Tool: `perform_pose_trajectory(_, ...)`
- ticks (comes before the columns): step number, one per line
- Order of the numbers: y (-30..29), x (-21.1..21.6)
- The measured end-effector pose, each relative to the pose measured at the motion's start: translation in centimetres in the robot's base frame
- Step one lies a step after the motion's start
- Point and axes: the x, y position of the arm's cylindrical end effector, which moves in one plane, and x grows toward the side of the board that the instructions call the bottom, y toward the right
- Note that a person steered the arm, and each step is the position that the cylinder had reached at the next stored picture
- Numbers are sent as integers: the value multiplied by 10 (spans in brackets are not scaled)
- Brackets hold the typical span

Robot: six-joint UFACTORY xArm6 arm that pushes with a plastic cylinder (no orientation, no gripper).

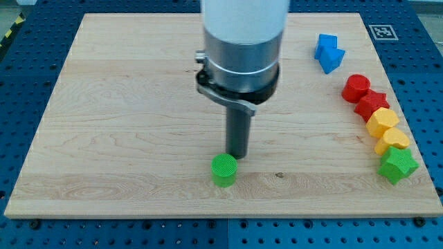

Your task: Move your arm towards the bottom left of the green star

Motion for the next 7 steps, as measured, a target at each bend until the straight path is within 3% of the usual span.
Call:
perform_pose_trajectory(3, 80, 29)
perform_pose_trajectory(7, 91, 51)
